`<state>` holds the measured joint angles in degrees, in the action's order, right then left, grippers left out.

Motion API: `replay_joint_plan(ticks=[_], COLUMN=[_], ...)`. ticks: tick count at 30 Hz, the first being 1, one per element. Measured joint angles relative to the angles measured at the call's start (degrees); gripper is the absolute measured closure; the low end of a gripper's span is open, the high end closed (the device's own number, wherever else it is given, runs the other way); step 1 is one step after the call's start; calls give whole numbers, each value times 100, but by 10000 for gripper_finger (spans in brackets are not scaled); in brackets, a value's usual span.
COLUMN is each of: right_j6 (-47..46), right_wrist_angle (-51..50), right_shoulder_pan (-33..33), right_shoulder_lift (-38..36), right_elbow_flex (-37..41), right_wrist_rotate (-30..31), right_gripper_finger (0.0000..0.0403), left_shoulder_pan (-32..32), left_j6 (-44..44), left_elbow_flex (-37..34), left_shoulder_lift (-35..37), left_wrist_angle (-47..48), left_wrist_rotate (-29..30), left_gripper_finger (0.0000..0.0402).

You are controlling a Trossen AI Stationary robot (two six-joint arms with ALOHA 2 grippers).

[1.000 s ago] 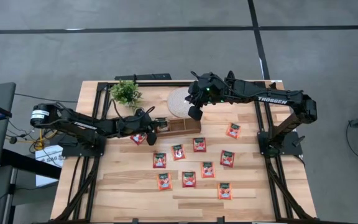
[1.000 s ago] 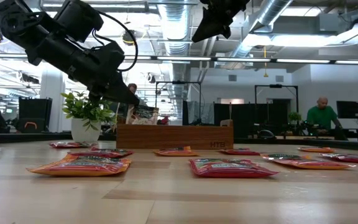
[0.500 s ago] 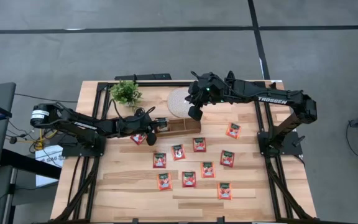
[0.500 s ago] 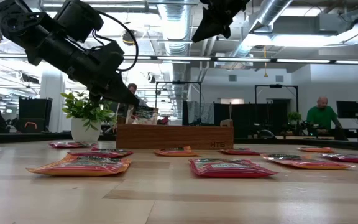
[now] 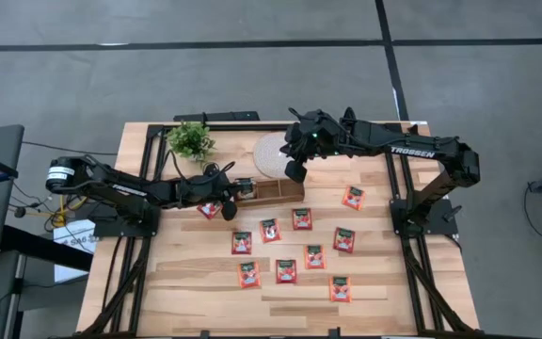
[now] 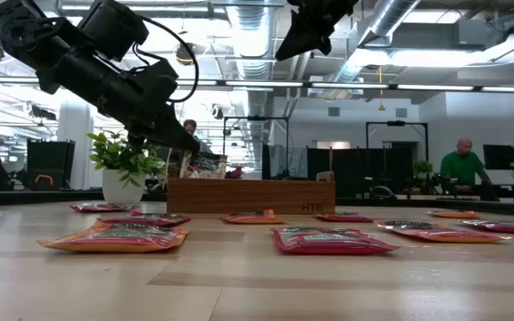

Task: Pick & Place Tea
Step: Put the brown tea bag into the left of the wooden organizer

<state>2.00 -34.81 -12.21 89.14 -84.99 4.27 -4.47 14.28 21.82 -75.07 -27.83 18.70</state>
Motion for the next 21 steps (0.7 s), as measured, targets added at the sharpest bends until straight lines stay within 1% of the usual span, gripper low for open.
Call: replay_joint_plan(ticks=[21], right_j6=[-50], right_wrist_angle=[4], right_shoulder_pan=[121], right_shoulder_lift=[0], right_elbow_flex=[0], right_wrist_rotate=[17], right_gripper_finger=[403], left_shoulder_pan=[0], left_j6=[190], left_elbow_flex=[0], left_shoulder_lift=[2], left_wrist_angle=[75], left_wrist_rotate=[17], left_gripper_finger=[401])
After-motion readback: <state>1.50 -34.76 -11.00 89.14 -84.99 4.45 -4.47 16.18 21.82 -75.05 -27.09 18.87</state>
